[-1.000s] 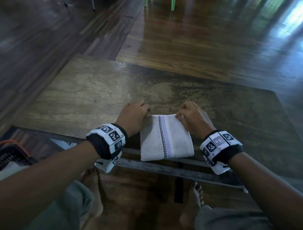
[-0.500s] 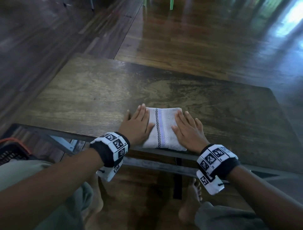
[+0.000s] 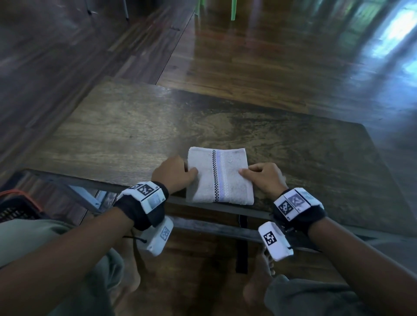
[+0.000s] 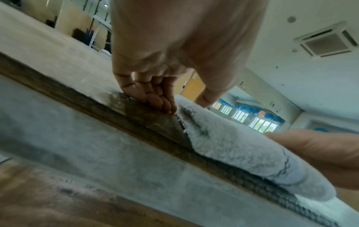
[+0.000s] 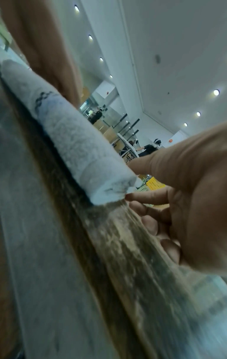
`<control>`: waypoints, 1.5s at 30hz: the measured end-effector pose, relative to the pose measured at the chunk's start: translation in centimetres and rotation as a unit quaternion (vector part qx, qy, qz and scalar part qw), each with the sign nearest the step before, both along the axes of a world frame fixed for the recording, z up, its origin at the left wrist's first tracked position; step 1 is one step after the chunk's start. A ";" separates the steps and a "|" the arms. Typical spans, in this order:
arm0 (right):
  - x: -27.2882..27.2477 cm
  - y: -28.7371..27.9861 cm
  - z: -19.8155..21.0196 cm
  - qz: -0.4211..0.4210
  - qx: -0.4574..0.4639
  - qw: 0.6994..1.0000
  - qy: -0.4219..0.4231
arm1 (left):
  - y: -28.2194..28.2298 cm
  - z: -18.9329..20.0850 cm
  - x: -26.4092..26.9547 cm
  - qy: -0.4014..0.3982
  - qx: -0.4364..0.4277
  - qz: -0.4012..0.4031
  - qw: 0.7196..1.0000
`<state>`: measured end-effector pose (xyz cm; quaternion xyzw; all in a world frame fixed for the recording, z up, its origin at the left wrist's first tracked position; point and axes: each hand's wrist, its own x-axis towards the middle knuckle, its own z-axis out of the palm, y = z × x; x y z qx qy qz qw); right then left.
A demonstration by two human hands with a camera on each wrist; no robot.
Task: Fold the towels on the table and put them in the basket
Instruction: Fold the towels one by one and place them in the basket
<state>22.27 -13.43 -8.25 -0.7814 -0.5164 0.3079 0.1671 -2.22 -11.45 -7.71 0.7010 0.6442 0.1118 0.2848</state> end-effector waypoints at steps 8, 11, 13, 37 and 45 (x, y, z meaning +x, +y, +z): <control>-1.0 1.3 1.5 -0.005 -0.051 0.992 0.118 | 0.3 0.2 0.5 -0.103 -0.070 0.010 0.992; -1.4 0.8 2.5 -0.017 -0.031 0.983 0.178 | 0.1 0.9 0.8 -0.189 -0.091 0.037 0.977; -1.7 0.0 3.4 -0.051 -0.016 0.968 0.246 | -0.6 1.3 0.8 -0.246 -0.105 0.069 0.961; -10.4 -13.8 19.3 0.049 0.143 0.933 0.326 | -15.9 17.5 -7.8 -0.465 0.043 0.116 0.876; -17.0 -11.8 21.0 0.142 0.123 0.922 0.338 | -18.0 18.8 -13.8 -0.463 0.114 0.204 0.855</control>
